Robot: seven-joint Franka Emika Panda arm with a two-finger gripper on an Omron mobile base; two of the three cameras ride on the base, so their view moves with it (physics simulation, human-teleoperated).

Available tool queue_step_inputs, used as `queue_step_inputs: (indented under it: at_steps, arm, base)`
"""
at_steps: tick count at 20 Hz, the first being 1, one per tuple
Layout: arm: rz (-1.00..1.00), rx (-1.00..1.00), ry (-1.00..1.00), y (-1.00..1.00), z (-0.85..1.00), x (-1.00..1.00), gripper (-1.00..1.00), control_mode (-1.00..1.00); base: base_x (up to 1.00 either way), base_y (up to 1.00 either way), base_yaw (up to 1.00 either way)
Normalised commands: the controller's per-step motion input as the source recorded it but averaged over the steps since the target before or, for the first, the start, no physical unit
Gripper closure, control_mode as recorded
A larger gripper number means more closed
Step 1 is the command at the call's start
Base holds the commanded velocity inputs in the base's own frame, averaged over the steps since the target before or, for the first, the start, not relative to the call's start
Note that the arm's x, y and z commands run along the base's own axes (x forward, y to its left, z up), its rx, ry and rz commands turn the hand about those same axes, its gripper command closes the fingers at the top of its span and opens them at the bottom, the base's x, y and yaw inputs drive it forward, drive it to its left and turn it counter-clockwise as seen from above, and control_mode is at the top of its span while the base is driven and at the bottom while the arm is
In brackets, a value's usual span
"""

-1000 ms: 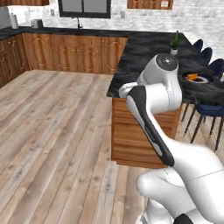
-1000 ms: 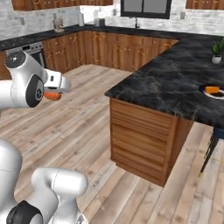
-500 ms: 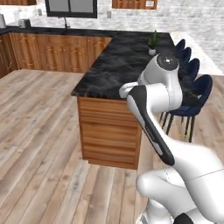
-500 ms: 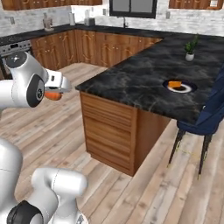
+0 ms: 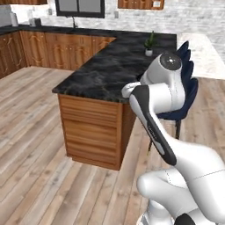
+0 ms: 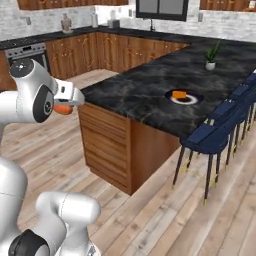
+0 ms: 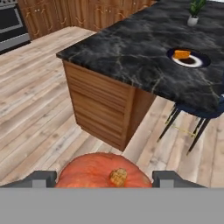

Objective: Take the cheese, chicken drumstick, and squash from the fridge and place them on the plate on the dining counter to create an appetizer plate.

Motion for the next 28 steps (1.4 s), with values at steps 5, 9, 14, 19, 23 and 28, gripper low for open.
queue_step_inputs:
  at_steps: [5,9,14,19,23,28]
  arm:
    - [0.00,0.00,0.00,0.00,0.00,0.00,1.00,1.00]
    - [0.00,0.00,0.00,0.00,0.00,0.00,1.00,1.00]
    - [0.00,0.00,0.00,0.00,0.00,0.00,1.00,1.00]
    - [0.00,0.00,0.00,0.00,0.00,0.00,1.00,1.00]
    - [0.00,0.00,0.00,0.00,0.00,0.00,1.00,1.00]
    - [0.00,0.00,0.00,0.00,0.00,0.00,1.00,1.00]
  base:
    - [0.21,-1.00,0.33]
    - [0.30,-1.00,0.33]
    - [0.32,-1.00,0.32]
    - [0.41,-1.00,0.31]
    - [0.48,-1.00,0.32]
    - [0.43,-1.00,0.33]
